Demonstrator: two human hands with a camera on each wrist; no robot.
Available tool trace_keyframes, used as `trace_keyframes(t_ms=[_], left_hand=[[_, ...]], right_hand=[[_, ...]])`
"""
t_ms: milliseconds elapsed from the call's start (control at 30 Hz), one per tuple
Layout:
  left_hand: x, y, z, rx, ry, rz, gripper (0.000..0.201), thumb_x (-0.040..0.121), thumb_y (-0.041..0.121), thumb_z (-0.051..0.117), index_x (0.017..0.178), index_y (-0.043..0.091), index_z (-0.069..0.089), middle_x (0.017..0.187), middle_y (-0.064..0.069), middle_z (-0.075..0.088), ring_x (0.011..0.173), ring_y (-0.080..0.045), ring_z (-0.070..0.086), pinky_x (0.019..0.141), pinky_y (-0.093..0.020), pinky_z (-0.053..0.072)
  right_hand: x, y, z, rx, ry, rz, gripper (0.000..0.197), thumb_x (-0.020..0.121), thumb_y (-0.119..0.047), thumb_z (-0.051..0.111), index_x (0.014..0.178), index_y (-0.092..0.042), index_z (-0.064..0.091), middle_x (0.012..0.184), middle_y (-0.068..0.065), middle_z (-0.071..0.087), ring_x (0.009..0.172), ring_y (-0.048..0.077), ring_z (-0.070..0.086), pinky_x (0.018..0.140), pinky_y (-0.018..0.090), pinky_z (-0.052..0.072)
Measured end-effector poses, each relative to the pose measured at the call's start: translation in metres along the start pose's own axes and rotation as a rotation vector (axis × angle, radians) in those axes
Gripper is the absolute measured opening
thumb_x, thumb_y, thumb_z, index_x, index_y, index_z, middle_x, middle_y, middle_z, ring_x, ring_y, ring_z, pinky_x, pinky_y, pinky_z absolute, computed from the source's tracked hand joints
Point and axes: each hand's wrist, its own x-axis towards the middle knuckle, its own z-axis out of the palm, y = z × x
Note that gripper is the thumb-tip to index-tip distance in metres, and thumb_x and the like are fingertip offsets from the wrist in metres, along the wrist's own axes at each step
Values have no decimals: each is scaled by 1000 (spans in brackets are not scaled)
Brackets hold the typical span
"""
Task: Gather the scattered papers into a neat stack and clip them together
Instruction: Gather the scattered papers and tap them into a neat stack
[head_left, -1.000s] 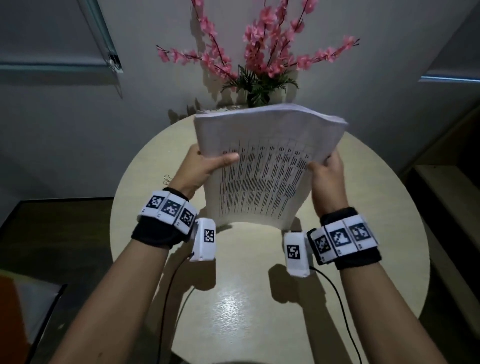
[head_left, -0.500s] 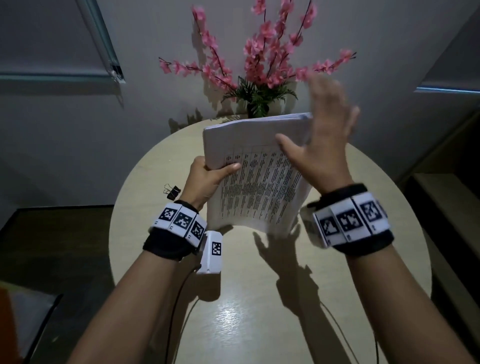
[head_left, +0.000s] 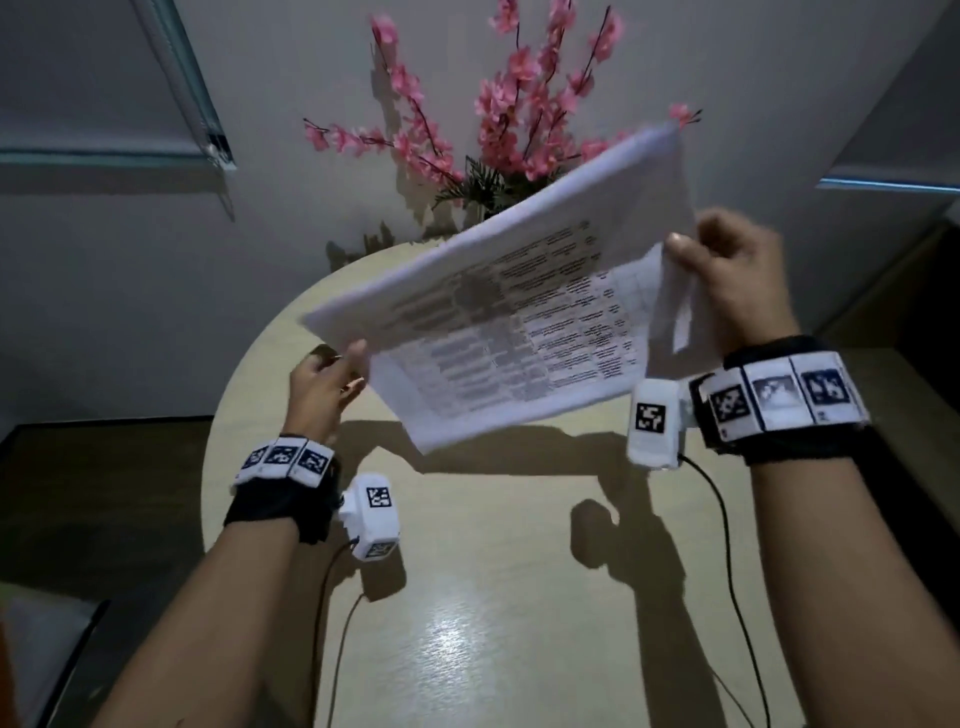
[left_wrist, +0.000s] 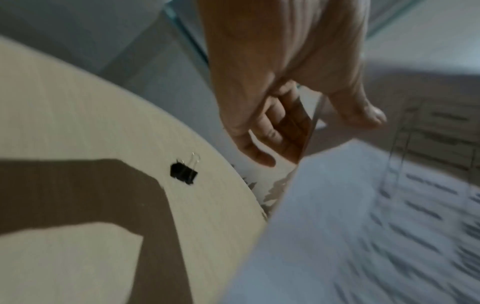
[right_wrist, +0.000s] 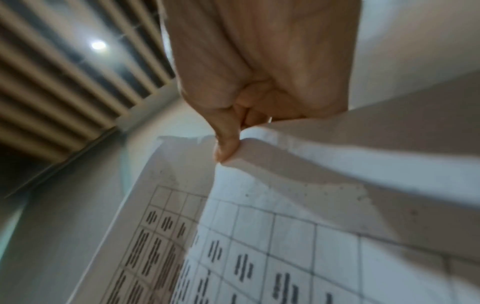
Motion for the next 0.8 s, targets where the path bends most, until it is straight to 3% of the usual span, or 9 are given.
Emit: trace_keyframes(t_ms=[67,167,333,433,500,567,633,700,800], left_hand=[[1,7,11,-13,-40,-19,11,83,12,63,93,15,62,88,-2,70,77,-15,64,62,-23,47],[0,20,25,35,57,97,23,73,14,71,94,9,64,91,-11,67,89,-24,63,78,-36,50],[-11,30,38,16,44,208,22,77,4,70,93,15,60,91,6,66,69,7,65,70,-18,54],[-16,10,31,97,9,119,33,75,3,72,105,9,59,94,-1,66,92,-15,64,74,-20,52],[-25,-1,32,141,-23,34,29,78,-1,67,105,5,60,86,-1,64,89,-21,61,57,-13,51],[-32,-4,35,145,-26,-5,20,82,-5,62,100,4,60,80,-2,61,79,-17,58,44,-12,49],[-24,-3,35,246,-15,48,19,80,1,66,98,2,65,87,-9,66,86,-25,64,60,-30,57],[-18,6,37,382,-9,155,25,76,8,71,100,1,70,98,-12,70,95,-25,66,85,-41,56],[-23,34,56,476,-96,443,25,78,8,70,101,0,71,94,-2,67,88,-15,62,77,-14,50]], right_hand=[[-10,21,1,94,30,92,19,82,-9,57,73,-25,57,67,-18,68,69,-4,58,72,15,47],[-30,43,6,149,33,190,25,85,-3,53,87,-27,58,98,0,65,95,16,63,87,33,51],[-52,63,11,301,223,191,31,86,6,51,86,-26,51,89,-6,59,73,-11,62,66,7,50],[-72,84,17,281,192,283,35,82,6,58,98,-22,47,97,-9,55,81,-6,59,69,11,50],[-81,94,21,206,176,369,42,81,7,59,108,-19,39,103,-5,49,90,6,55,70,12,50],[-82,95,24,90,185,372,52,79,5,61,119,-20,37,119,3,43,111,20,48,96,27,49],[-74,89,26,-203,205,281,63,76,-2,66,130,-20,38,138,7,35,130,23,34,114,48,27],[-63,73,31,-566,119,157,71,73,-15,71,135,-26,38,151,4,23,141,22,18,117,51,2],[-45,47,49,-725,-237,-24,51,78,-18,65,125,-31,51,133,6,53,132,21,38,114,47,5]])
